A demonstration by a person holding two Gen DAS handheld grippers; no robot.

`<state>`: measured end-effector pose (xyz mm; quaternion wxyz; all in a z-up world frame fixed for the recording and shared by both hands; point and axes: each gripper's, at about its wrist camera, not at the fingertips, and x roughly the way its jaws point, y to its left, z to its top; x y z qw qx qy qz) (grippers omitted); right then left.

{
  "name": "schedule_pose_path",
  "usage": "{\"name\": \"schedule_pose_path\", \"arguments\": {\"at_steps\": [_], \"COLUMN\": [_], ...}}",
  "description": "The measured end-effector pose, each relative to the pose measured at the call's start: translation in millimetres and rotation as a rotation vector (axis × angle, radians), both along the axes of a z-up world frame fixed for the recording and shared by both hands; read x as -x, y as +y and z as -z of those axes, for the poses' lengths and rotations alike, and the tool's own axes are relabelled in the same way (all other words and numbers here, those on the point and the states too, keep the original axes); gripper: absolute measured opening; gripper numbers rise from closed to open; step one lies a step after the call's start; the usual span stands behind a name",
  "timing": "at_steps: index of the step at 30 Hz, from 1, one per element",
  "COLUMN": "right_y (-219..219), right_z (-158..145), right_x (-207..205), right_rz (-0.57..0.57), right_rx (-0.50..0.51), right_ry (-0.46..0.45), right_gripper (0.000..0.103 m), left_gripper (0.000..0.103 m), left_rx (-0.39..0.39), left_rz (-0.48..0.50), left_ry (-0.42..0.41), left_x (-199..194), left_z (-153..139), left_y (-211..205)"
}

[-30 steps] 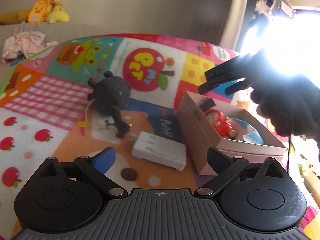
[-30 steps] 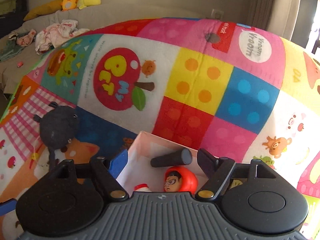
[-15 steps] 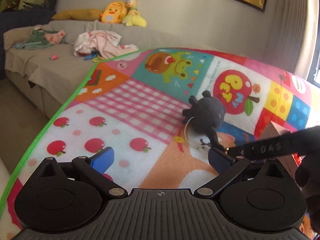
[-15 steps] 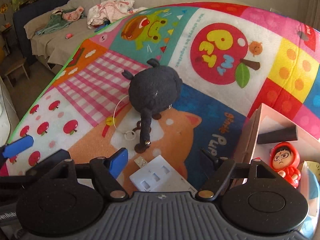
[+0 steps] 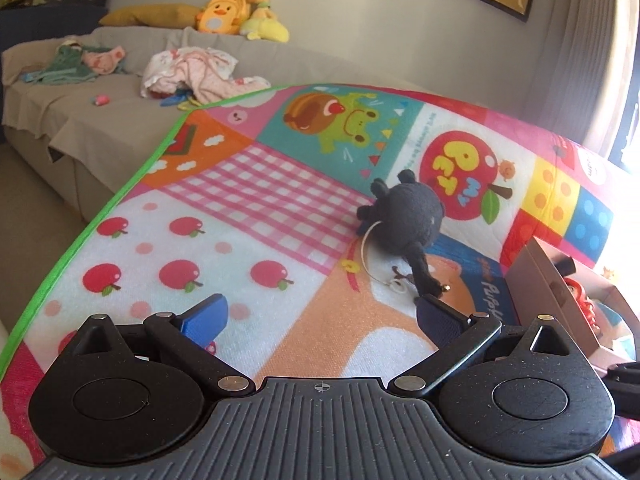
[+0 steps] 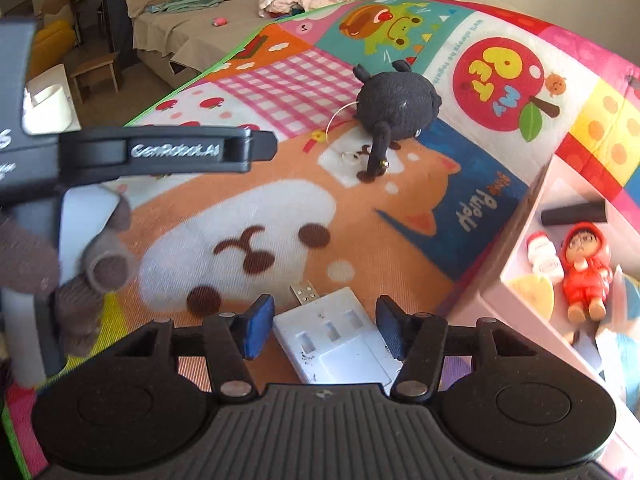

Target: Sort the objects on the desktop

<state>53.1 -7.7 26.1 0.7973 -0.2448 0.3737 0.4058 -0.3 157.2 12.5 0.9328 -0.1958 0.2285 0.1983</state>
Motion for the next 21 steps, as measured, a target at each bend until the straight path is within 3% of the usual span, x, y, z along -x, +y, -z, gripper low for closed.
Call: {"name": "schedule_pose_path", "arguments": {"at_steps": [6,10,11,12,13,18,21], "right_y": [-68.3,-120.5,-135.2,-148.7,-160.1,-209.4,-228.0], "right_z": [-6.0,-17.9,-22.1,-26.1,-29.1,-33.6,-28.4], "right_x": [30.6,46.6,46.9,46.9,46.3,50.4,50.3], "right_rz": [0.112,0.238,0.283,0.320,0.353,0.479,0.535], "right_rx": [-0.066,-0.144,-0.169,-0.193,-0.209,-0.274,-0.278], "right_ry": [0.032,-0.004,-0.010,-0.011,-0.005,-0.051,-0.087], "right_gripper": [0.053,0.049,0.046,0.028,0.023,0.023,0.032], "left_gripper": [0.103,0.103,0.103,0.103,0.103,0.103,0.103], "left_rx": [-0.014,-0.056,-0.070,-0.081,-0.085,-0.110,-0.148], "left_rz": [0.151,0.285,0.311,0.336,0.355,0.447,0.489], "left_ry": [0.028,0.040,0.046,0.052,0.058,0.080,0.094], "left_x": [-2.7,-5.5,-7.0,-8.4,-9.9,-11.7,-10.0], "left_z": [-0.5,-2.6,-3.0,-3.2,-3.6,-8.8,-10.5], "left_y": [-38.5,-76.8,-86.5,-96.1,-104.1,-141.6,-158.8]}}
